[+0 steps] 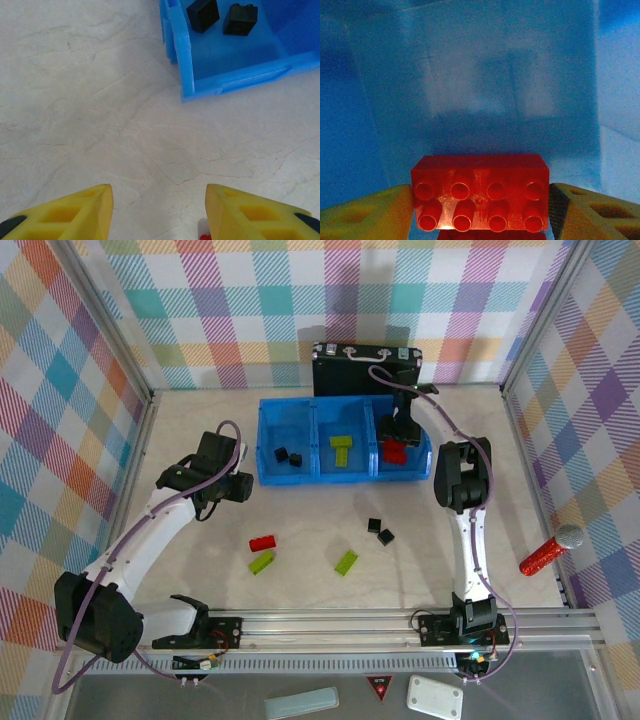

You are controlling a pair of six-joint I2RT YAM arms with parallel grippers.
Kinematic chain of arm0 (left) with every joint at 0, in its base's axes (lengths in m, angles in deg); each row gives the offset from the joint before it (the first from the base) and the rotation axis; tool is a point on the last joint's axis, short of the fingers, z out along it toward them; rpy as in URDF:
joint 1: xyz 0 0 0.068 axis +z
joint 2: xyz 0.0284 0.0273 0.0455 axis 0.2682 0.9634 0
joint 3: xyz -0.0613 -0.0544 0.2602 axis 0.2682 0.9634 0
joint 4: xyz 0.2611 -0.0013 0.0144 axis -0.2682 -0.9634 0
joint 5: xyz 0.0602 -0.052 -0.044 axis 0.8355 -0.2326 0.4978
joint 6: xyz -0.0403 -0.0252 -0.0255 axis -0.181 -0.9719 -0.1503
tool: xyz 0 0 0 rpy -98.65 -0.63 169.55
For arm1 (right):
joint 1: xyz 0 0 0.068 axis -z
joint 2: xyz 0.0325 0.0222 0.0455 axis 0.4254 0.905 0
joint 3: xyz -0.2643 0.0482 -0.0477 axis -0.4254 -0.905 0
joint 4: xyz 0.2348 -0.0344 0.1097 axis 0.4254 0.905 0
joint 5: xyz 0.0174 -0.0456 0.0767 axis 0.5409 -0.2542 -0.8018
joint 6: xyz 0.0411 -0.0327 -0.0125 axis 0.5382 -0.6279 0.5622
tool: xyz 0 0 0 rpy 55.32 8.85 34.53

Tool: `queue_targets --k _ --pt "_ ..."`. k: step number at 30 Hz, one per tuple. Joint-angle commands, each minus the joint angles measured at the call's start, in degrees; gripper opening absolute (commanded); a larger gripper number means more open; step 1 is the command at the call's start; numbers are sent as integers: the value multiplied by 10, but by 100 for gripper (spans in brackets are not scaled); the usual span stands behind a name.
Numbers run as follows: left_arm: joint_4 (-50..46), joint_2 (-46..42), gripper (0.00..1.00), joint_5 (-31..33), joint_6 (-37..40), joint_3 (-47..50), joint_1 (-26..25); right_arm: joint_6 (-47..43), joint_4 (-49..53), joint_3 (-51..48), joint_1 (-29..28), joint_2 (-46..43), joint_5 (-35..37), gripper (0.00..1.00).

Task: Sort the legos into containers by color
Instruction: Place the lego in the container, then pick up the lego from the middle-left of the table.

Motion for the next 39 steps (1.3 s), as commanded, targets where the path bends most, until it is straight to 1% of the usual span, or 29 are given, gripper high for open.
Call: queue_targets --k 1,4,10,17,23,26,29,33,39 --pt "0 -9 52 -2 4 5 7 -8 21 19 4 -42 -7 72" --pt "0 -10 52 -4 3 4 7 -10 25 20 3 -49 -5 74" --pt "0 -15 52 -5 0 7 7 -11 37 22 3 -71 -7 74" --pt "-9 0 52 -25 -15 0 7 -11 46 -6 0 -130 -16 74" --pt "-33 15 52 -25 -38 -19 6 -2 36 -70 -13 -195 -27 73" --pt "-59 32 53 -30 -64 -32 5 5 22 -114 -24 -233 -29 73" --pt "-74 45 55 -46 -96 -31 2 14 11 -163 -36 -271 -31 73" --pt "-70 45 59 -63 -148 -9 -12 25 -9 -233 -53 -322 -32 73" --pt "-67 42 66 -50 -227 24 -43 39 -31 -329 -73 -386 -32 73"
